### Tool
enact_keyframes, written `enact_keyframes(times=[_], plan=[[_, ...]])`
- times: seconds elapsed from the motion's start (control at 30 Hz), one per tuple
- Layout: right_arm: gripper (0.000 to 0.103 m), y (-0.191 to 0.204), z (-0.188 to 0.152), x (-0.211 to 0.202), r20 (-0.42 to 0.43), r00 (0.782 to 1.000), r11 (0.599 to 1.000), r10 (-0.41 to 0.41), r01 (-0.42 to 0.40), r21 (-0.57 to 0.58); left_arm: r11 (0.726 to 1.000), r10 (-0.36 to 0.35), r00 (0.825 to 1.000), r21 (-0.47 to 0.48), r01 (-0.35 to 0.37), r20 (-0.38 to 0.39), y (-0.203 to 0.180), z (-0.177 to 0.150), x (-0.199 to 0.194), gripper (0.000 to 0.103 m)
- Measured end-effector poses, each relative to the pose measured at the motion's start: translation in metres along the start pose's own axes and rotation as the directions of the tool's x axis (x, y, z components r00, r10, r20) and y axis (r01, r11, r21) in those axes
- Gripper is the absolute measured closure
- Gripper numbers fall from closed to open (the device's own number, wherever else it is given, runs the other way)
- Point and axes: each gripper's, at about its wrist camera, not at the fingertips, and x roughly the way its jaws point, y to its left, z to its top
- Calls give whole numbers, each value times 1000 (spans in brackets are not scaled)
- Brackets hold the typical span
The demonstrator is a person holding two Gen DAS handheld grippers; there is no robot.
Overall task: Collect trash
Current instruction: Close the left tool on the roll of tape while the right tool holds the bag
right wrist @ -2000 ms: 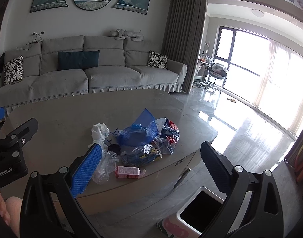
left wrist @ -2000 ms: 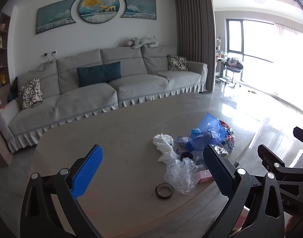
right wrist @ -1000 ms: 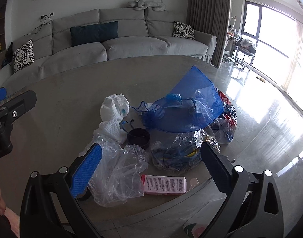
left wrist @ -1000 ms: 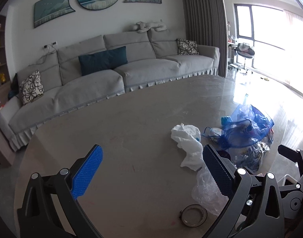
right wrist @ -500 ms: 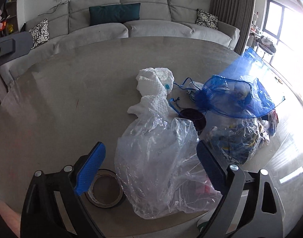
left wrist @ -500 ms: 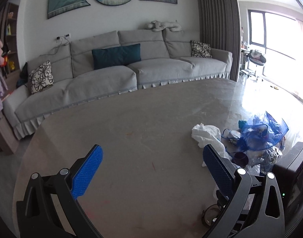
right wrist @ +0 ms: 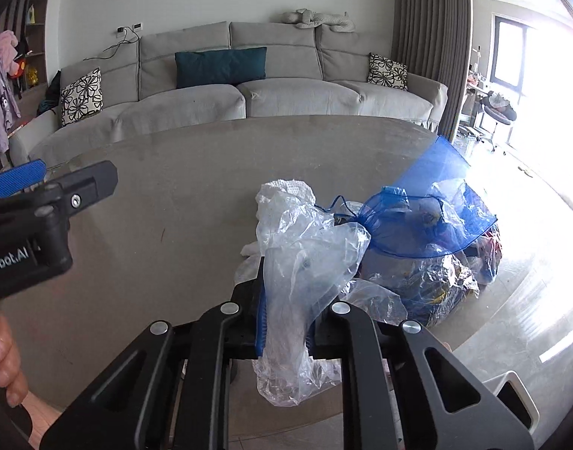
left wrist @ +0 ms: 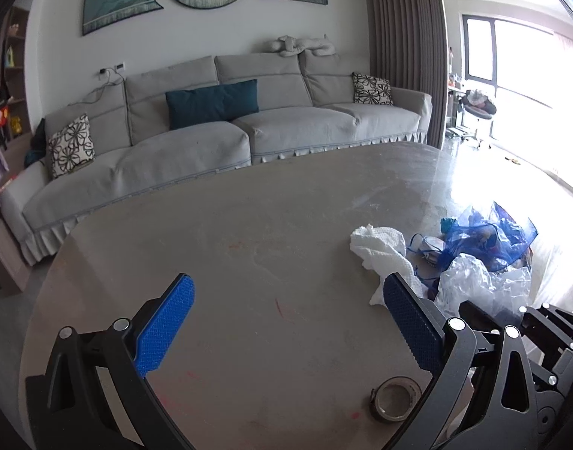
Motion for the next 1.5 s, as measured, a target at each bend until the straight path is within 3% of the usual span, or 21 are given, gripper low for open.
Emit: enact_keyframes(times=[0.17, 0.27, 0.37, 0.5, 0.97, 1.13, 1.23, 1.5], plan=[[87, -9, 2, -7, 13, 1000, 1000, -4, 4, 25, 999, -24, 1000, 47, 25, -6, -18, -10, -4, 4], [87, -12, 1, -8, 20, 999, 999, -35, 34, 12, 997, -2, 1000, 78, 3, -16, -29, -16, -3, 4], [87, -19, 1, -12, 25, 999, 999, -42, 41, 22, 996, -37, 999, 74, 39, -39, -31, -19, -2, 4], [87, -27, -2, -21, 44, 998, 998, -50, 49, 27, 997, -22, 998, 74, 26, -51, -35, -27, 1, 4], [86, -34, -10, -31, 53, 995, 996, -85, 83, 36, 994, -30, 982, 95, 49, -188, -66, -71, 34, 4], [86, -40, -12, -29, 39, 995, 995, -89, 87, 47, 990, 21, 970, 138, 13, -243, -83, -91, 51, 4], [85, -42, -11, -29, 40, 995, 995, -91, 88, 53, 993, 46, 974, 118, -20, -223, -84, -97, 52, 4], [83, -45, -12, -28, 43, 995, 994, -92, 89, 60, 992, 48, 977, 125, -22, -208, -84, -103, 51, 5]])
